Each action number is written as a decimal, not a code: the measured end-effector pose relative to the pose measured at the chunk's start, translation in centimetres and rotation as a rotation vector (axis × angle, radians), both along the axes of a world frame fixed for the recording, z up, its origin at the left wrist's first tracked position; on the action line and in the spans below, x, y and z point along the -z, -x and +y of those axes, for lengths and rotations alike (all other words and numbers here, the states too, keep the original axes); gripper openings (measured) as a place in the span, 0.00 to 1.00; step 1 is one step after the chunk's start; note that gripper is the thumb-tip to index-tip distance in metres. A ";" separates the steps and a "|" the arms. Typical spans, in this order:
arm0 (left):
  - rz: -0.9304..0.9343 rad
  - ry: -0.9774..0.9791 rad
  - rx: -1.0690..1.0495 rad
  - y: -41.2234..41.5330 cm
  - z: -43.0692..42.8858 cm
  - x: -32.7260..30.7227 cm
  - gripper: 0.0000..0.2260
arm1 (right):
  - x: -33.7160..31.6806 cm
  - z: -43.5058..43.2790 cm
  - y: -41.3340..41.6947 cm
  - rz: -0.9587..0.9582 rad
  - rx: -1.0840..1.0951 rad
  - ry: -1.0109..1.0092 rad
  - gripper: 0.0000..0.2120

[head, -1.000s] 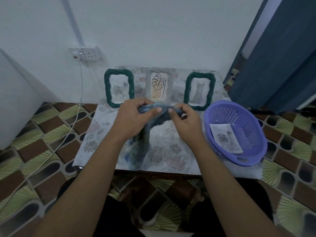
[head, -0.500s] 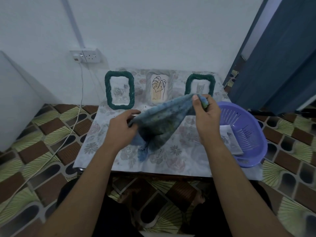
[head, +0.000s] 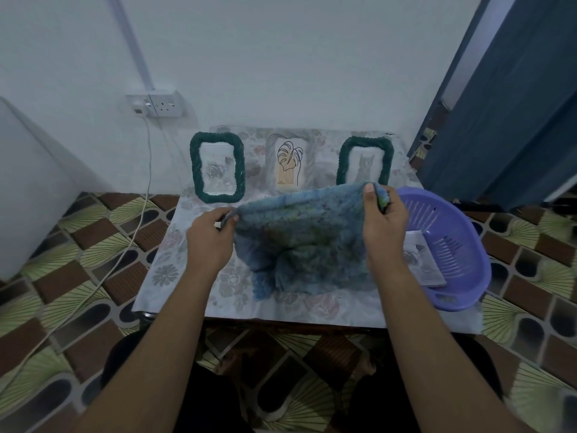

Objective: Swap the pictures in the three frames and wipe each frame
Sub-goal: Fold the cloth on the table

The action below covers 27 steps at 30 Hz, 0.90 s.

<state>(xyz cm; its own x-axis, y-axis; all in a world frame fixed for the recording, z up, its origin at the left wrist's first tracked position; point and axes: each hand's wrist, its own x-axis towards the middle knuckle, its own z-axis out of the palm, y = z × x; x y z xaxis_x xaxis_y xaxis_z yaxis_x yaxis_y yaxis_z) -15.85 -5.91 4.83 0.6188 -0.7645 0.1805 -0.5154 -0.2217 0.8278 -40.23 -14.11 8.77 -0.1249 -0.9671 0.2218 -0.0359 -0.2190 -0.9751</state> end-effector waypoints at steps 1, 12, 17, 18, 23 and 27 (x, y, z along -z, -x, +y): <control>0.028 0.003 -0.008 0.1 -0.3 -0.1 0.06 | 0.3 -0.1 -0.1 0.009 0.006 -0.004 0.13; 0.678 0.179 -0.071 0.6 -6.7 -1.7 0.09 | 2.8 -4.5 -1.3 -0.045 -0.003 -0.259 0.11; 0.772 0.249 -0.033 -0.4 -10.0 -3.1 0.06 | 1.9 -6.8 -2.4 -0.121 -0.067 -0.194 0.08; 0.770 0.274 -0.011 -0.7 -10.5 -3.5 0.06 | 1.5 -7.4 -2.6 -0.131 -0.065 -0.177 0.10; 0.729 0.440 0.040 -1.2 -11.3 -6.9 0.07 | -1.0 -8.9 -3.0 -0.130 -0.054 -0.032 0.14; 0.537 0.436 0.065 -2.5 -10.2 -6.5 0.05 | -1.6 -8.3 -2.7 -0.106 -0.100 0.062 0.12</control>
